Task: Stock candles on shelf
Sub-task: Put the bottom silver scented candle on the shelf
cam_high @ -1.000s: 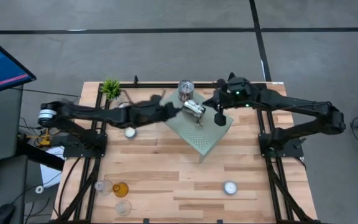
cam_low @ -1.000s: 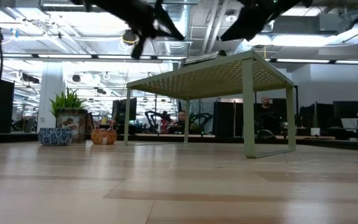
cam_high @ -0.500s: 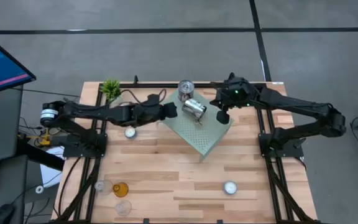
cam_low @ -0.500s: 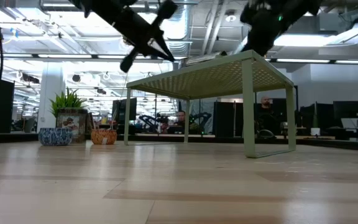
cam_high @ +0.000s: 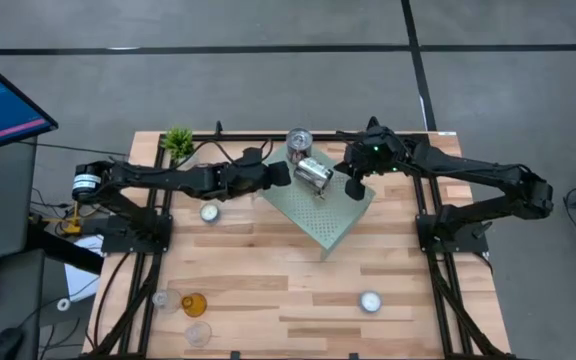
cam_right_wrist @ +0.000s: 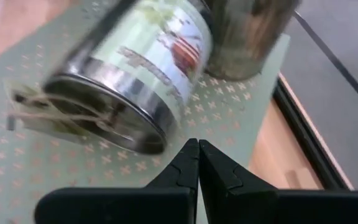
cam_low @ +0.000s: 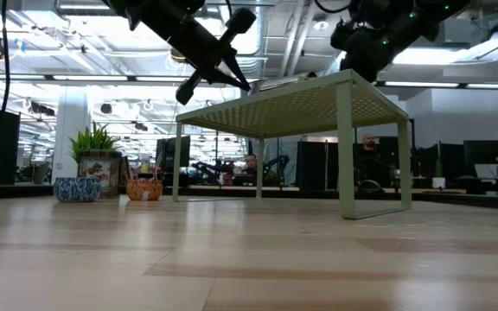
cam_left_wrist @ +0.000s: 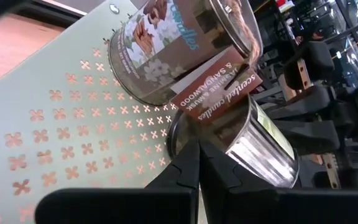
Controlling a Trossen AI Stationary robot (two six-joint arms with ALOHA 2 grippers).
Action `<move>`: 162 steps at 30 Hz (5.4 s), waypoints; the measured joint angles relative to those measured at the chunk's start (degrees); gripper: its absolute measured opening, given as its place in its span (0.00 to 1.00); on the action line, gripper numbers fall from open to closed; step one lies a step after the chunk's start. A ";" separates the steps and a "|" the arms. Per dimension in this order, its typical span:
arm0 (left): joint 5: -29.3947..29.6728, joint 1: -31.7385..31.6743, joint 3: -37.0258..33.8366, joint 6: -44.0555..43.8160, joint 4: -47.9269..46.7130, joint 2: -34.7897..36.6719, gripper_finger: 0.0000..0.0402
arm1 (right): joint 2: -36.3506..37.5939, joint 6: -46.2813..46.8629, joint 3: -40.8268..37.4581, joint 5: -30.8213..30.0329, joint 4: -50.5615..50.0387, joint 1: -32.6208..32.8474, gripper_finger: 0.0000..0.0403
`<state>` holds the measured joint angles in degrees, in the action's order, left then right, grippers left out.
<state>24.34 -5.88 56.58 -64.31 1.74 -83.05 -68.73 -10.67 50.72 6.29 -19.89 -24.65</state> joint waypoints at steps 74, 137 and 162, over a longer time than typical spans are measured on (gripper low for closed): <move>-4.05 1.37 0.04 1.07 4.70 -3.85 0.00 | -2.60 -9.90 6.29 -35.81 -13.17 34.99 0.42; -3.39 5.06 0.02 2.34 6.49 -3.78 0.00 | 4.96 -7.74 -1.19 -24.43 -0.38 19.33 0.43; -3.39 5.06 0.02 2.54 6.48 -3.78 0.00 | 1.81 -7.26 -1.40 -24.27 3.63 18.15 0.01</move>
<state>20.95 -0.82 56.60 -61.78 8.22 -86.83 -66.92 -17.93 49.32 -17.98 -16.25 -6.50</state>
